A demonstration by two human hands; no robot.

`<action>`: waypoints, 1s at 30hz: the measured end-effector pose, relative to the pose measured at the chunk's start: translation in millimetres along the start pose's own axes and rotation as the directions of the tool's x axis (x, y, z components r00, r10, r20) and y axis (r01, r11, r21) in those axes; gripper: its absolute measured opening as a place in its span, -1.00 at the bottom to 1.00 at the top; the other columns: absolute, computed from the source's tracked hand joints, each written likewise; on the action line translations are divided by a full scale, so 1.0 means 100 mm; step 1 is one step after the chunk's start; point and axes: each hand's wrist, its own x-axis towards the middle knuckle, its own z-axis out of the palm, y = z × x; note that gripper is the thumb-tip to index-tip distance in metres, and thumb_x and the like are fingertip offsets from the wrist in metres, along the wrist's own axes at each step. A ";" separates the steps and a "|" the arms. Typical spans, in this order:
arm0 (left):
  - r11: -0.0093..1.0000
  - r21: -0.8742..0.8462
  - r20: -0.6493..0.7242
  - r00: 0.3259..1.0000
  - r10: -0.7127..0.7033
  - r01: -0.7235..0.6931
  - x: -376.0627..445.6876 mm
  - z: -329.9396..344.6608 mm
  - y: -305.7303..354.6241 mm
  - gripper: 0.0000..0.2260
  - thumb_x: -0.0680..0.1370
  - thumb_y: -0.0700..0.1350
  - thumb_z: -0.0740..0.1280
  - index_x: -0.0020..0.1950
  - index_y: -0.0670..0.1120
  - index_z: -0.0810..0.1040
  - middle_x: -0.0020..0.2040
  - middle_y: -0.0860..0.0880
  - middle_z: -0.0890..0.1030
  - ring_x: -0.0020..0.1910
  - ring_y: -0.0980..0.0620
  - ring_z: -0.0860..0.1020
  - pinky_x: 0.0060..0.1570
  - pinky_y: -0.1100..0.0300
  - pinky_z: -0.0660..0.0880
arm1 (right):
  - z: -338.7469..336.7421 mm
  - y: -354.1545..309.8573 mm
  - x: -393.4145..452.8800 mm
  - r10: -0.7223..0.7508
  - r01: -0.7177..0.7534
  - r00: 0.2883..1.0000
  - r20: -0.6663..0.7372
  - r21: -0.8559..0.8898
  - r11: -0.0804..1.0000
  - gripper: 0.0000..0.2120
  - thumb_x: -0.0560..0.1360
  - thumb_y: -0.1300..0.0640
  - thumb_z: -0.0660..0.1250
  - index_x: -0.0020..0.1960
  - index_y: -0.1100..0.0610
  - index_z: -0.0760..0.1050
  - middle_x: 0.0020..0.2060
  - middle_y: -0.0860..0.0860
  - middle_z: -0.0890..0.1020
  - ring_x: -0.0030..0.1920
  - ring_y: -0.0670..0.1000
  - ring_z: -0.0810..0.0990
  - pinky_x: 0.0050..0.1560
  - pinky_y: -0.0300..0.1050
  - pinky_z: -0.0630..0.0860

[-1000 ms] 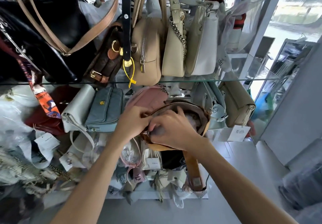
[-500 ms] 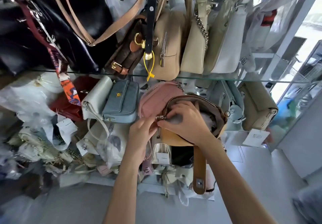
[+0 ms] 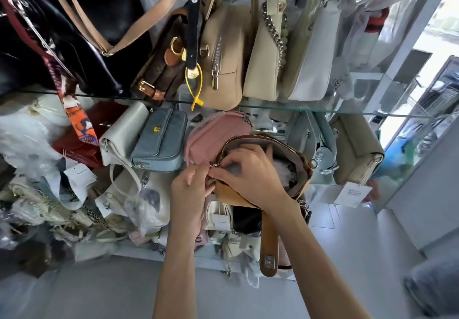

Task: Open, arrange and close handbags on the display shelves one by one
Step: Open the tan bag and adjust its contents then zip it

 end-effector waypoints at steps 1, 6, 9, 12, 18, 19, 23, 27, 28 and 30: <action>1.000 0.013 0.007 1.000 0.008 -0.008 -0.01 0.02 0.01 -0.82 0.64 -0.10 0.36 -0.07 -0.15 0.68 -0.05 -0.18 0.72 0.01 0.01 0.71 0.03 0.16 0.67 | 0.00 0.01 0.01 -0.002 0.002 1.000 -0.004 0.022 1.000 -0.67 0.47 -0.31 0.44 -0.06 -0.05 0.70 -0.03 -0.24 0.61 0.36 0.03 0.44 0.48 0.16 -0.04; 0.998 -0.038 -0.073 0.996 -0.048 0.046 0.02 0.11 0.02 -0.88 0.62 -0.11 0.40 -0.08 -0.08 0.69 -0.17 0.00 0.75 -0.08 0.05 0.71 -0.05 0.18 0.61 | -0.03 0.06 0.07 -0.008 -0.002 0.998 0.066 0.153 0.988 -0.73 0.50 -0.24 0.44 -0.06 -0.05 0.63 0.03 -0.13 0.64 0.26 0.05 0.49 0.49 0.27 -0.03; 1.000 0.018 -0.126 0.992 -0.015 0.017 0.04 0.13 -0.01 -0.85 0.63 -0.06 0.40 0.09 -0.13 0.65 -0.04 -0.09 0.73 -0.04 -0.01 0.73 0.01 0.11 0.64 | -0.06 0.11 0.09 -0.047 0.035 0.993 0.106 0.118 0.992 -0.76 0.57 -0.20 0.36 0.03 -0.07 0.66 0.08 -0.13 0.65 0.28 0.06 0.47 0.51 0.37 -0.03; 0.997 0.074 -0.147 0.989 0.023 -0.012 0.07 0.15 -0.04 -0.75 0.63 0.02 0.39 0.18 -0.14 0.62 0.01 -0.10 0.73 -0.01 -0.01 0.73 0.10 -0.01 0.66 | -0.05 0.15 0.11 -0.135 0.131 0.989 0.061 0.066 0.989 -0.81 0.61 -0.16 0.31 0.03 -0.09 0.63 -0.06 -0.12 0.69 0.13 0.04 0.56 0.47 0.32 0.16; 0.936 0.334 -0.172 0.969 0.178 -0.113 0.16 0.18 -0.03 -0.81 0.64 0.07 0.32 -0.11 0.03 0.58 -0.19 -0.04 0.67 -0.06 -0.12 0.67 0.06 -0.18 0.61 | 0.01 0.06 0.12 -0.119 0.138 0.990 -0.076 0.342 0.930 -0.84 0.55 -0.01 0.49 -0.09 0.08 0.66 -0.23 -0.12 0.70 -0.22 -0.16 0.60 -0.14 -0.21 0.50; 0.925 0.359 -0.163 0.967 0.193 -0.125 0.18 0.21 -0.02 -0.81 0.67 0.03 0.30 -0.11 0.02 0.55 -0.20 -0.04 0.64 -0.08 -0.13 0.65 0.01 -0.11 0.60 | -0.01 0.03 0.15 -0.059 0.085 0.995 -0.076 0.405 0.910 -0.82 0.53 0.00 0.51 -0.11 0.12 0.68 -0.25 -0.12 0.71 -0.23 -0.19 0.60 -0.18 -0.32 0.48; 0.836 0.529 -0.195 0.937 0.288 -0.147 0.29 0.30 0.03 -0.74 0.70 0.00 0.23 -0.06 -0.16 0.49 -0.23 -0.06 0.54 -0.17 -0.12 0.51 -0.23 0.06 0.24 | -0.05 -0.06 0.22 0.130 -0.092 0.990 -0.062 0.423 0.901 -0.94 0.47 0.10 0.56 -0.11 0.09 0.74 -0.26 -0.15 0.74 -0.19 -0.24 0.67 -0.16 -0.46 0.48; 0.722 0.674 -0.159 0.924 0.349 -0.157 0.45 0.37 0.05 -0.68 0.70 0.07 0.16 0.01 -0.18 0.45 -0.10 -0.08 0.54 -0.13 -0.14 0.45 -0.19 0.07 0.23 | -0.15 -0.06 0.19 0.274 -0.225 0.957 -0.094 0.351 0.909 -0.91 0.42 0.15 0.50 -0.15 -0.03 0.71 -0.37 -0.20 0.68 -0.26 -0.20 0.65 -0.08 -0.26 0.59; 0.710 0.682 -0.136 0.923 0.361 -0.177 0.49 0.38 0.05 -0.67 0.70 0.08 0.16 0.02 -0.18 0.45 -0.06 -0.10 0.55 -0.10 -0.15 0.47 -0.17 0.05 0.26 | -0.21 -0.05 0.15 0.286 -0.237 0.951 -0.118 0.316 0.919 -0.90 0.41 0.17 0.49 -0.17 -0.03 0.70 -0.40 -0.21 0.65 -0.27 -0.19 0.64 -0.07 -0.23 0.59; 0.709 0.674 -0.111 0.921 0.373 -0.206 0.60 0.38 0.07 -0.66 0.71 0.09 0.15 0.04 -0.19 0.46 -0.03 -0.12 0.58 -0.06 -0.15 0.51 -0.14 0.05 0.32 | -0.38 0.02 0.05 0.325 -0.280 0.932 -0.164 0.246 0.928 -0.85 0.38 0.21 0.48 -0.21 -0.05 0.65 -0.37 -0.25 0.63 -0.27 -0.17 0.62 -0.09 -0.20 0.58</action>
